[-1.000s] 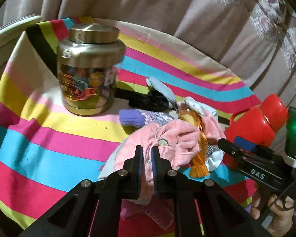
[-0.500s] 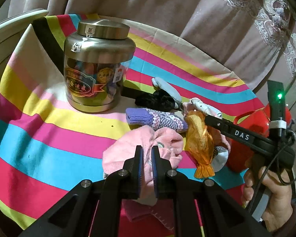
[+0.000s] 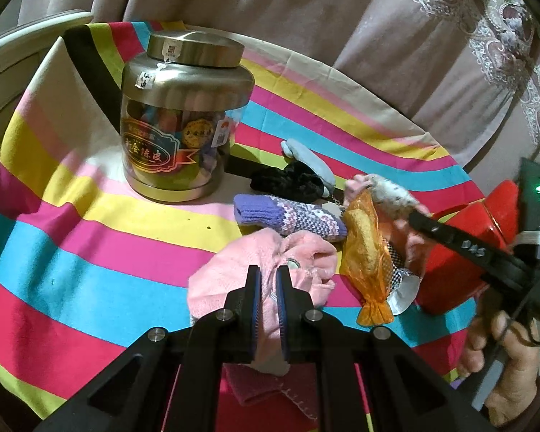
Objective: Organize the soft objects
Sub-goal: 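Grasp the pink knit hat with the left tool while the right tool grasps the pink bunny-print cloth, then carry the pink hat and bunny-print cloth over the box and open both tools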
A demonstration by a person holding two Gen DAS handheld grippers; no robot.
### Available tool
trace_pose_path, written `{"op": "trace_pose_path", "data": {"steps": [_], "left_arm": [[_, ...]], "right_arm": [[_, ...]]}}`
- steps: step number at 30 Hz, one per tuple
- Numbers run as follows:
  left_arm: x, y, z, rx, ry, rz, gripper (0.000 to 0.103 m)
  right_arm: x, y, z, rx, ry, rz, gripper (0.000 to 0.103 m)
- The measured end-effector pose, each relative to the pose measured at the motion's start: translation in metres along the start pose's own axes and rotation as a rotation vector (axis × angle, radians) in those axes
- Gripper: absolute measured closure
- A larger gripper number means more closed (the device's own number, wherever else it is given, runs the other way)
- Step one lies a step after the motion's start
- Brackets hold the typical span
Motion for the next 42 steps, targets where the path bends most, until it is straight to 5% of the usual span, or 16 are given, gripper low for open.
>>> {"op": "trace_pose_path", "data": {"steps": [12,25,30,33,36,37,39,42], "left_arm": [[0.009,0.005,0.014,0.041,0.005,-0.018,0.097],[0.022,0.003,0.030,0.058,-0.012,-0.028,0.097],[0.027,-0.008,0.023,-0.016,-0.037,-0.034,0.095],[0.033,-0.023,0.009,-0.091,-0.041,-0.055,0.079],[0.041,-0.037,-0.008,-0.153,0.002,-0.116,0.041],[0.045,-0.041,-0.012,-0.167,0.006,-0.140,0.040],[0.051,-0.046,-0.016,-0.182,0.006,-0.171,0.041],[0.049,-0.052,-0.020,-0.211,0.053,-0.198,0.077]], "right_arm": [[0.010,0.009,0.076,0.116,0.015,-0.020,0.093],[0.030,-0.019,0.131,0.131,0.043,-0.048,0.093],[0.041,-0.036,0.142,0.113,0.041,-0.058,0.093],[0.048,-0.051,0.145,0.088,0.042,-0.057,0.093],[0.059,-0.068,0.145,0.059,0.028,-0.068,0.093],[0.063,-0.073,0.144,0.048,0.021,-0.070,0.093],[0.069,-0.081,0.144,0.034,0.011,-0.075,0.093],[0.080,-0.093,0.146,0.016,0.001,-0.085,0.093]]}}
Point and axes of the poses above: each gripper's, at about its wrist camera, not at the fingertips, and z roughly against the way its jaws point, x to its right, y to its top, the point moved 8 cm from there along -z, roughly the way its jaws point, and after that the axes turned 11 degrees about -y, right-handed, at the moved point
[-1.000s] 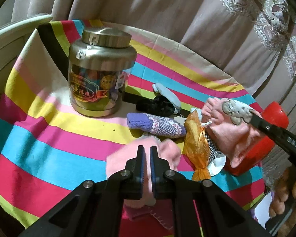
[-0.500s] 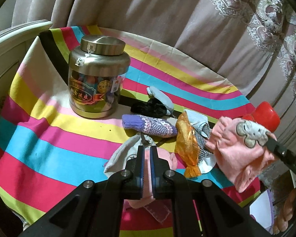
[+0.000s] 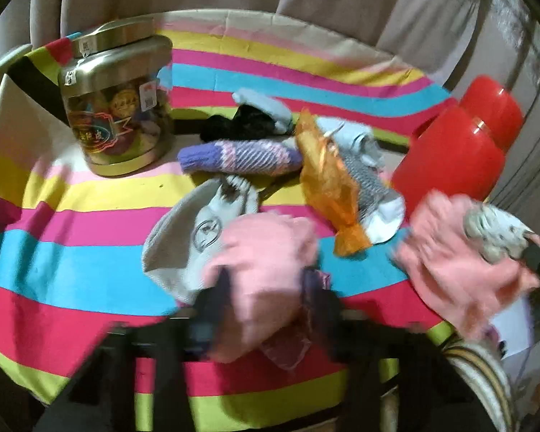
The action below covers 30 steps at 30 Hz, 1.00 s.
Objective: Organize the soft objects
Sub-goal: 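Carry the pink hat and bunny-print cloth over the box and open both tools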
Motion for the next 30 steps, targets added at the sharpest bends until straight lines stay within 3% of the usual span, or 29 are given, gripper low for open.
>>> {"op": "trace_pose_path", "data": {"steps": [3,6,19,30], "left_arm": [[-0.004,-0.004,-0.004,-0.022,-0.007,0.011,0.090],[-0.002,-0.001,0.008,0.016,0.010,0.001,0.094],[0.037,0.020,0.059,0.170,0.053,-0.069,0.096],[0.082,0.022,0.079,0.214,0.049,-0.148,0.096]], "right_arm": [[0.009,-0.006,0.002,-0.010,0.002,-0.019,0.093],[0.014,-0.009,0.008,-0.005,0.001,-0.023,0.093],[0.046,-0.008,0.045,0.057,-0.023,-0.064,0.093],[0.069,-0.007,0.076,0.101,-0.045,-0.094,0.093]]}}
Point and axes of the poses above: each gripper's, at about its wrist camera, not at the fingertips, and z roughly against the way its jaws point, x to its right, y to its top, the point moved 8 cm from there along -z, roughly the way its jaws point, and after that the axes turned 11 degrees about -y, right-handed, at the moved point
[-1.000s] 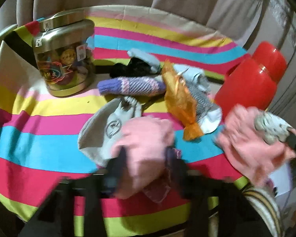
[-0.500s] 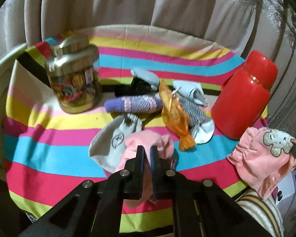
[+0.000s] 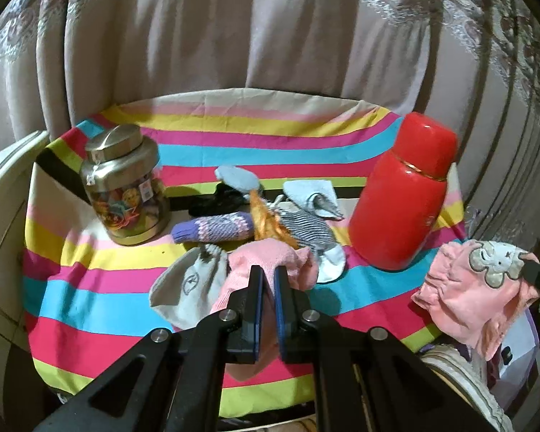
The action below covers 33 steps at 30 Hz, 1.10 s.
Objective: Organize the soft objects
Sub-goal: 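Carry the pink hat and bunny-print cloth over the box and open both tools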
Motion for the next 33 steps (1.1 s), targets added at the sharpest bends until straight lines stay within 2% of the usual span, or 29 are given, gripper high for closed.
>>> {"op": "trace_pose_path", "data": {"steps": [10,19,25,33], "left_arm": [[0.041,0.003,0.013,0.018,-0.081,-0.025,0.096],[0.094,-0.002,0.017,0.001,-0.228,-0.028,0.096],[0.140,-0.016,0.010,-0.061,-0.346,-0.032,0.096],[0.214,-0.046,0.000,-0.169,-0.474,-0.087,0.096]], "right_arm": [[0.031,0.003,0.023,0.038,-0.049,-0.025,0.093],[0.073,-0.004,0.037,0.047,-0.139,-0.063,0.093],[0.107,-0.016,0.041,0.028,-0.227,-0.091,0.093],[0.150,-0.035,0.047,0.002,-0.339,-0.128,0.093]]}}
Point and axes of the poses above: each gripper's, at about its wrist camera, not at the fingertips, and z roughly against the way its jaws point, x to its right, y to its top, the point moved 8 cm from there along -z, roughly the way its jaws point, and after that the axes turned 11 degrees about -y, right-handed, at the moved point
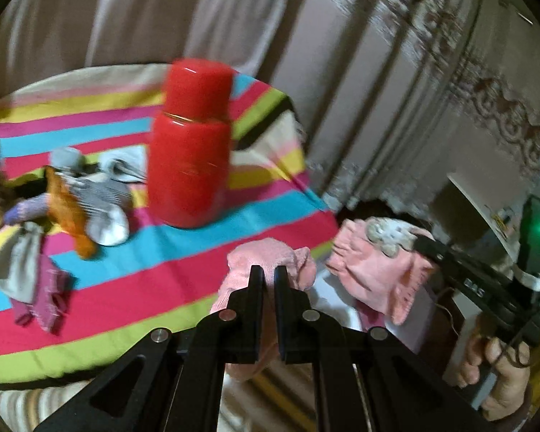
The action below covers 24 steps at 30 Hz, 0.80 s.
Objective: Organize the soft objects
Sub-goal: 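Carry the pink hat and bunny-print cloth over the box and open both tools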
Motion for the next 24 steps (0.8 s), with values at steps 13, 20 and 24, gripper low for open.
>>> {"op": "trace_pose_path", "data": {"steps": [13,20,24], "left_arm": [[0.072,-0.023,-0.053,-0.141,-0.154,-0.058,0.094],[0.071,-0.024,-0.061,-0.164,-0.155,-0.043,0.094],[0.063,-0.025,-0.056,-0.157,-0.140,-0.031,0.094]], "right_arm": [[0.052,-0.017,-0.011,-0.049,-0.102,-0.052,0.093],[0.071,-0.029,-0.022,-0.112,-0.124,-0.093,0.085],[0.068,-0.026,-0.020,-0.102,-0.125,-0.087,0.067]]}}
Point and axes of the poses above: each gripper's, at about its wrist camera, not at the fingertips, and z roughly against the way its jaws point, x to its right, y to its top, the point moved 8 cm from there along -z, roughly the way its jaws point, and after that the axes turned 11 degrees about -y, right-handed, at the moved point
